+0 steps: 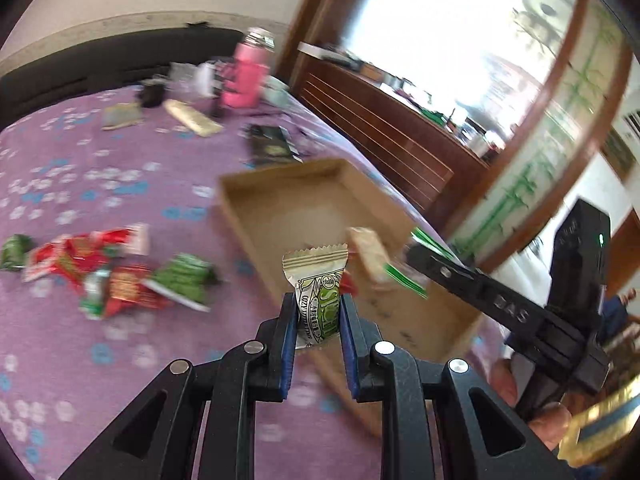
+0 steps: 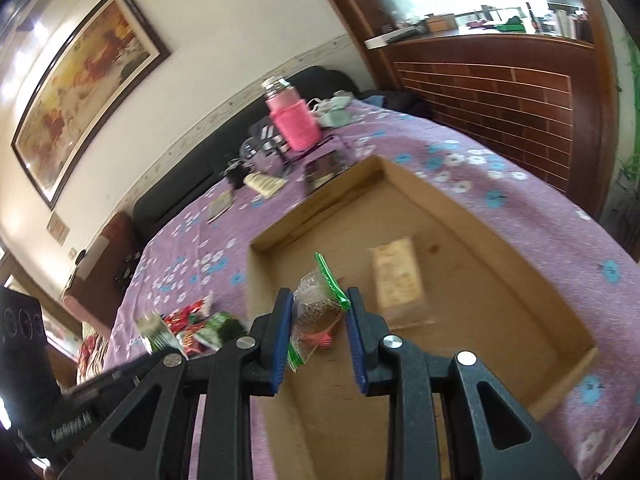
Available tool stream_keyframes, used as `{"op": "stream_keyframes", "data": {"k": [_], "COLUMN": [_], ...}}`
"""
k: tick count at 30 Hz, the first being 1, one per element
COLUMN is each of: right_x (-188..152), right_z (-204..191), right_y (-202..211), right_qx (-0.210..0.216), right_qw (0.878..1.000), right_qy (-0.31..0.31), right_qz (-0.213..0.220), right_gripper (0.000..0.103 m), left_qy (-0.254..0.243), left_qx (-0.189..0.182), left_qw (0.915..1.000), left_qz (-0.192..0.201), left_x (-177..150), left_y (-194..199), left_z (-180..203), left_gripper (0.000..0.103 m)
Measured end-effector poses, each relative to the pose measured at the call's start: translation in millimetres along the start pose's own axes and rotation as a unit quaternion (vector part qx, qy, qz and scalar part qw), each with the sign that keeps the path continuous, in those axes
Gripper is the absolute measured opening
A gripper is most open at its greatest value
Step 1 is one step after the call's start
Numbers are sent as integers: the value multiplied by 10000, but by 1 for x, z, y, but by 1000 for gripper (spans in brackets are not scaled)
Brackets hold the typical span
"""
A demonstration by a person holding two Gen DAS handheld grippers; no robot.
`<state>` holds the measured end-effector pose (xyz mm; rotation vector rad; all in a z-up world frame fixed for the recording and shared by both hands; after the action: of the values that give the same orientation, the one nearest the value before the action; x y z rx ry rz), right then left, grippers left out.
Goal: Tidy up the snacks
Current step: 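Lower both packets into the box and open both grippers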
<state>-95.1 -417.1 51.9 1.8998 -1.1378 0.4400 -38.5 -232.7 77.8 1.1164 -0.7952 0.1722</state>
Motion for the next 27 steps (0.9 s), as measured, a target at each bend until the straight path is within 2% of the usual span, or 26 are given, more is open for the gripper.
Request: {"op": "stream_keyframes", "data": {"k": [8,18,23,27], "right_x": [-4,-10,-13,-15], "right_z": [34,55,49,43], "right_y": [7,-5,-11,-14], "right_qx": [-153,-319,-470,-533], "right_qw": [9997,9989,9988,9984], "right_qy": [-173,-301,-41,184], "right_qz": [-26,-142,-130,-93], "right_gripper": [25,25,26,26], "left_qy": [-447,-639,-801,-933], "left_qx": [-227,-270,-126,95], "left_qw": [9979,9961,9955,9953], "left_qz": [-416,-543,-482,-256], "left_x": [-18,-29,-32,-32], "left_y": [-34,-53,-60,-58], "left_z": [54,63,65,66], "left_gripper": [20,20,20,20]}}
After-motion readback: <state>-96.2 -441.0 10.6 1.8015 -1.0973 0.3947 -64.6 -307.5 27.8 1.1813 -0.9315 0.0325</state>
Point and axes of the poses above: each gripper's, at about its wrist camera, not at the fingertips, and y roughly against the way its jaws point, z to its right, x to its top, the point moved 2 cm from there along -y, roughly the way its jaws point, and after that the axes turned 12 degrees about x, right-handed, at the moved point
